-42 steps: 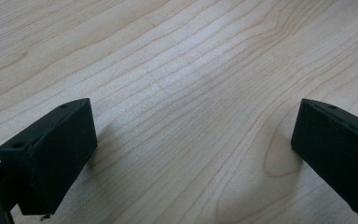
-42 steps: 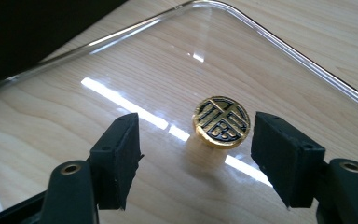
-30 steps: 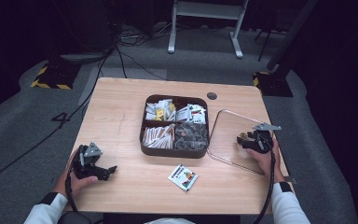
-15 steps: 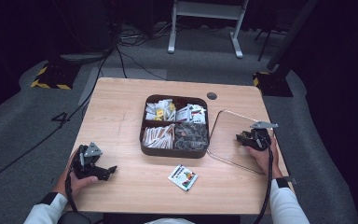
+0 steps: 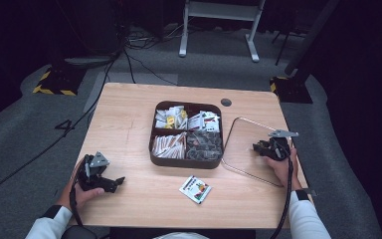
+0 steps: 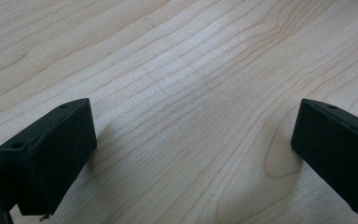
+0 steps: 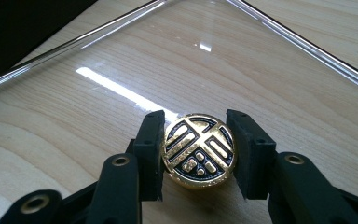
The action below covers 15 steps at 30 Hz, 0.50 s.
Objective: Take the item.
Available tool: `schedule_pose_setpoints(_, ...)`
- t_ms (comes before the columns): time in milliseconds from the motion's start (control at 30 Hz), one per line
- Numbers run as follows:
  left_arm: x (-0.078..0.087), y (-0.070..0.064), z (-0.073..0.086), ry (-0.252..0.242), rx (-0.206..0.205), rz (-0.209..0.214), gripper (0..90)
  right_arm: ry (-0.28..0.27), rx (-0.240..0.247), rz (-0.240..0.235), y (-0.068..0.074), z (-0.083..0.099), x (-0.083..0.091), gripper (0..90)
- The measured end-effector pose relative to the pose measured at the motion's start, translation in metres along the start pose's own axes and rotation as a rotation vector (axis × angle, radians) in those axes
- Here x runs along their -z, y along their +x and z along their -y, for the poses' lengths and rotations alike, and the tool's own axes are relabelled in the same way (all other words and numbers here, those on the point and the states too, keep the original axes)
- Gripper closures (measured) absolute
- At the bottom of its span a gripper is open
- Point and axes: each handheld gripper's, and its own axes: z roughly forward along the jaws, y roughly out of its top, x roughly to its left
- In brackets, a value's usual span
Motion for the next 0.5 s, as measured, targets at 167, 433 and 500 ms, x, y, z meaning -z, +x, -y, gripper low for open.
schedule_pose_setpoints(167,0.000,0.000,0.000,0.000,0.000,0.000,0.3,0.005,0.001,-0.002,0.000,0.000,0.001,58.9)
schedule_pose_setpoints(433,-0.001,0.001,-0.001,-0.001,-0.004,0.003,0.2,-0.015,-0.001,-0.001,-0.002,0.001,0.008,58.9)
schedule_pose_setpoints(500,-0.001,0.001,-0.001,-0.001,-0.005,0.004,0.2,-0.023,-0.010,0.002,-0.003,0.001,0.010,58.9)
